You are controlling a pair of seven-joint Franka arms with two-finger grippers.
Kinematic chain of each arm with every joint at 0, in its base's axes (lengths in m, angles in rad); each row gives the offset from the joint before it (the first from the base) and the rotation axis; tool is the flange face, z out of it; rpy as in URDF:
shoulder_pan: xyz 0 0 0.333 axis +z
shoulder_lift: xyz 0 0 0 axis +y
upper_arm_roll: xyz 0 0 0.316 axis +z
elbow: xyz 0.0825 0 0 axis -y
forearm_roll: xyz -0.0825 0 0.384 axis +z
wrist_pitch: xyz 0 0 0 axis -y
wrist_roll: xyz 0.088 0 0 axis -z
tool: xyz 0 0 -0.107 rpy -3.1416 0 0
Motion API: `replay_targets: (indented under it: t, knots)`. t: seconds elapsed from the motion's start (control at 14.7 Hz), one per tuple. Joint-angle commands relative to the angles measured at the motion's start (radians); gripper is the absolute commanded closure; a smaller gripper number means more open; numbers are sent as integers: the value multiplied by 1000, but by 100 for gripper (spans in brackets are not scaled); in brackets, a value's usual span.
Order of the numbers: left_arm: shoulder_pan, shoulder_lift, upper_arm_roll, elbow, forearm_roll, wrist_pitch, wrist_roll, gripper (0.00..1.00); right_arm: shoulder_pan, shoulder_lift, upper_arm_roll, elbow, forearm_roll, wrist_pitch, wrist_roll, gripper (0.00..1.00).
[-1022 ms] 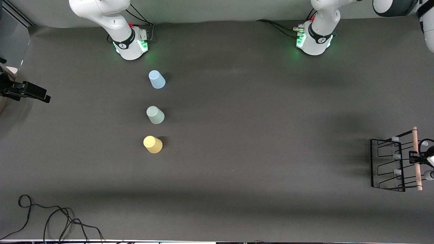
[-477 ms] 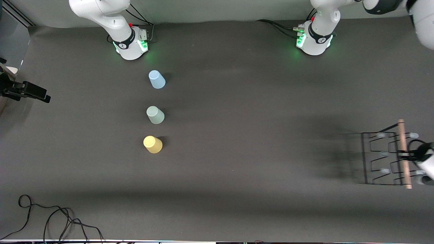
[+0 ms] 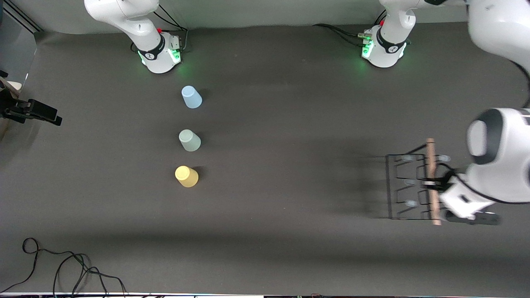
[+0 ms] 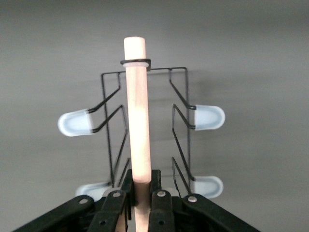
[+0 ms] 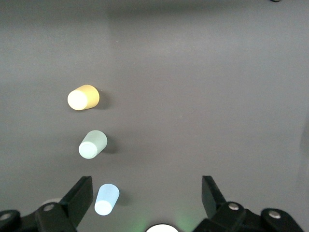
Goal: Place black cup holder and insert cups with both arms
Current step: 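Carry the rack with the left gripper and set it beside the cups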
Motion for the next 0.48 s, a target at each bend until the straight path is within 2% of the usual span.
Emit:
replay_targets:
  t: [0.0, 0.41]
  knots:
    - [-146, -70, 19, -53, -63, 14, -182, 100, 3, 8, -1, 20, -1, -15, 10, 0]
    - [-405, -41, 19, -58, -77, 98, -456, 100, -1, 10, 0, 22, 1, -15, 10, 0]
